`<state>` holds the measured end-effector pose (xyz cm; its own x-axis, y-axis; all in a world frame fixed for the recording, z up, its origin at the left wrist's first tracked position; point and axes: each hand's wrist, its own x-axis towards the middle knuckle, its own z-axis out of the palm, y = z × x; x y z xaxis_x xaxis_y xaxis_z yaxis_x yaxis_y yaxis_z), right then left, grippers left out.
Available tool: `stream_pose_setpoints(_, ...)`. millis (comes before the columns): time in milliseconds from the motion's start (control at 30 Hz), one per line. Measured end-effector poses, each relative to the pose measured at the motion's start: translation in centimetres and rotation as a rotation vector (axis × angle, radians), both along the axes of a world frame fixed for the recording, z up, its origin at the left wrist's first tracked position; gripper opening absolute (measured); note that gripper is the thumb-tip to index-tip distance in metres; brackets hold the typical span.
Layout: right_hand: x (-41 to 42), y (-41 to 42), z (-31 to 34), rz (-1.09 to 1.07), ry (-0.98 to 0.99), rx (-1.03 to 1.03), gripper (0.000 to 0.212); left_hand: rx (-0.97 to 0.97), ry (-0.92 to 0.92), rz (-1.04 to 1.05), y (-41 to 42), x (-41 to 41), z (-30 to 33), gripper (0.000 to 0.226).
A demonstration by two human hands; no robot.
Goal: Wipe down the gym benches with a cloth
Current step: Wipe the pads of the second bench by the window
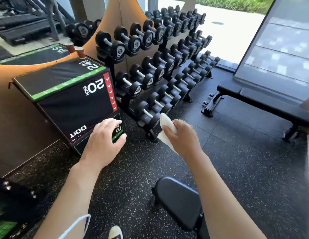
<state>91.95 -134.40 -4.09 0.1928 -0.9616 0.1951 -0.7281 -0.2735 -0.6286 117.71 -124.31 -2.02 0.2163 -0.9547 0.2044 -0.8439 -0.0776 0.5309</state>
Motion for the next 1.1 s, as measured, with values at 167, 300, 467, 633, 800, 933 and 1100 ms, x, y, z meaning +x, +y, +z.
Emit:
stream_pose_setpoints(167,7.4,-2.7,1.5,-0.098,-0.021,-0.025,0.039,0.007,-0.01,-0.065,-4.0,8.8,1.0,0.047)
stream_pose_setpoints(300,10.3,-3.6,2.3,-0.173,-0.042,-0.035,0.04,0.011,-0.006,-0.111,-6.7,13.5,2.3,0.047)
stream_pose_setpoints(467,11.9,-4.7,2.7,-0.217,-0.018,-0.01,0.041,0.0,0.0,-0.177,-9.4,16.0,2.9,0.049)
stream_pose_setpoints(633,13.0,-6.8,2.9,-0.228,-0.003,-0.009,0.041,-0.007,0.012,-0.203,-12.1,17.4,2.6,0.049)
stream_pose_setpoints(800,13.2,-10.2,2.6,-0.257,-0.056,-0.005,0.039,0.004,-0.011,-0.246,-15.7,17.6,2.3,0.051)
stream_pose_setpoints(933,12.7,-14.7,2.2,-0.266,-0.081,-0.01,0.038,-0.009,-0.049,-0.268,-20.7,17.1,2.4,0.051)
stream_pose_setpoints(1100,10.5,-22.1,2.1,-0.291,-0.079,-0.006,0.033,-0.032,-0.097,-0.305,-28.6,15.0,3.0,0.051)
